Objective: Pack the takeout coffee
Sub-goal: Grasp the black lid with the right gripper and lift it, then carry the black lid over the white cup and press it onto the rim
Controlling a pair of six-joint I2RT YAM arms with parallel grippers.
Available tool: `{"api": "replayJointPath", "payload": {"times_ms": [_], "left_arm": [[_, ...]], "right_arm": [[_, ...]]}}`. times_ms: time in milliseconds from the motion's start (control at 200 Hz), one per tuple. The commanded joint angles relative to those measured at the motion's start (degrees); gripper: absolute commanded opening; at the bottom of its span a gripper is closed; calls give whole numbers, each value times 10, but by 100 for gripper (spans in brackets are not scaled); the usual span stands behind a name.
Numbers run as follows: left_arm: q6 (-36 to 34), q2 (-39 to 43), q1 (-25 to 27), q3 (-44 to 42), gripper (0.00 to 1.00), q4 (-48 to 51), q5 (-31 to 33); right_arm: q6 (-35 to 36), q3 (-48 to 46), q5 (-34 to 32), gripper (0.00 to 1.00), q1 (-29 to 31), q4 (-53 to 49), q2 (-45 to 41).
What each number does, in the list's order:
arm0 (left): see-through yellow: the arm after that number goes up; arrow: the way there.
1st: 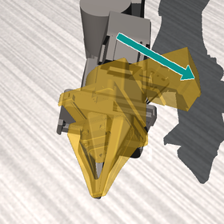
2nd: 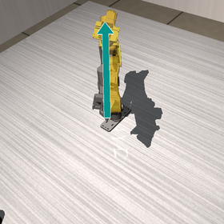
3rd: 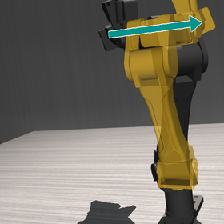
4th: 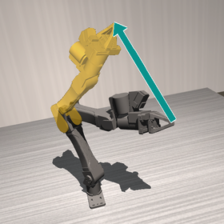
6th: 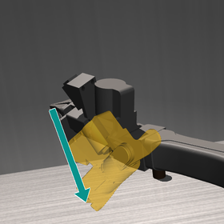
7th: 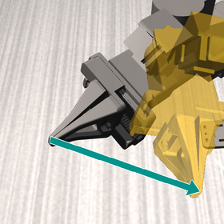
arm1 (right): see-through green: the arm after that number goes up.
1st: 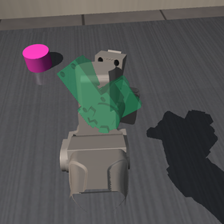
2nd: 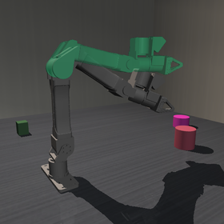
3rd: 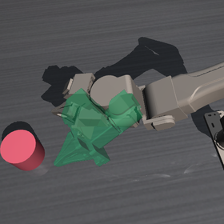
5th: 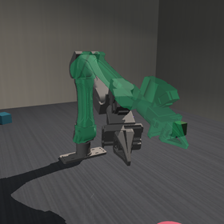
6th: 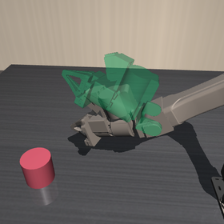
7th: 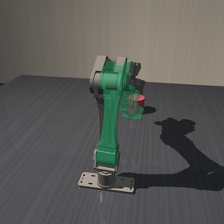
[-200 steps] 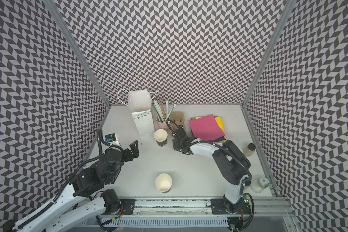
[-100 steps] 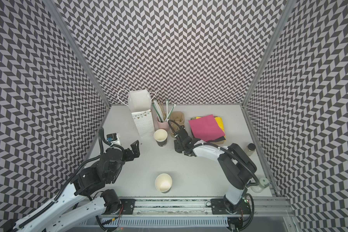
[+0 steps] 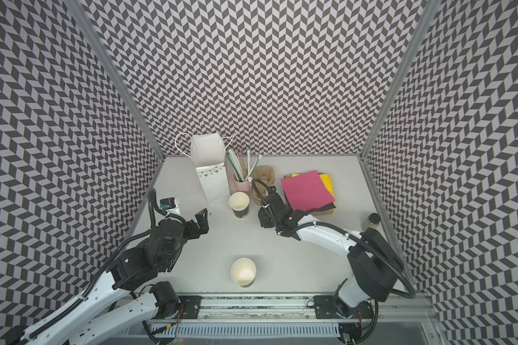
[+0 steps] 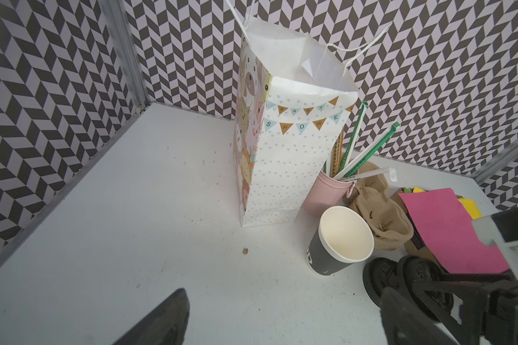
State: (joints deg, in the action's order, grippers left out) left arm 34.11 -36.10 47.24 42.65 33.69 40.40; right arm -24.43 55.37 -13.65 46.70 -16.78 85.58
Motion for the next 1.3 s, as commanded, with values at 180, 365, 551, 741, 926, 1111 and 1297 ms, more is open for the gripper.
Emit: {"api": "replayJointPath", "payload": {"times_ms": [180, 365, 551, 741, 926, 1111, 1297], "left_arm": [[18, 22, -10, 8, 100, 10, 35], [24, 24, -15, 10, 100, 16, 42], [29, 27, -18, 11, 100, 21, 46], [32, 28, -18, 11, 100, 24, 47], [32, 28, -18, 11, 100, 24, 49], [32, 26, -18, 12, 100, 25, 50], [32, 24, -18, 12, 100, 25, 50]], "right_arm": [[-6, -38, 20, 59, 107, -43, -165], [-34, -59, 2, 59, 209, -69, -225], [-60, -57, -51, 58, 310, -82, -232], [-96, -47, -111, 59, 377, -105, -180], [-122, -41, -145, 57, 416, -117, -137], [-133, -29, -163, 57, 432, -126, -123], [-141, -26, -169, 57, 438, -119, -110]]}}
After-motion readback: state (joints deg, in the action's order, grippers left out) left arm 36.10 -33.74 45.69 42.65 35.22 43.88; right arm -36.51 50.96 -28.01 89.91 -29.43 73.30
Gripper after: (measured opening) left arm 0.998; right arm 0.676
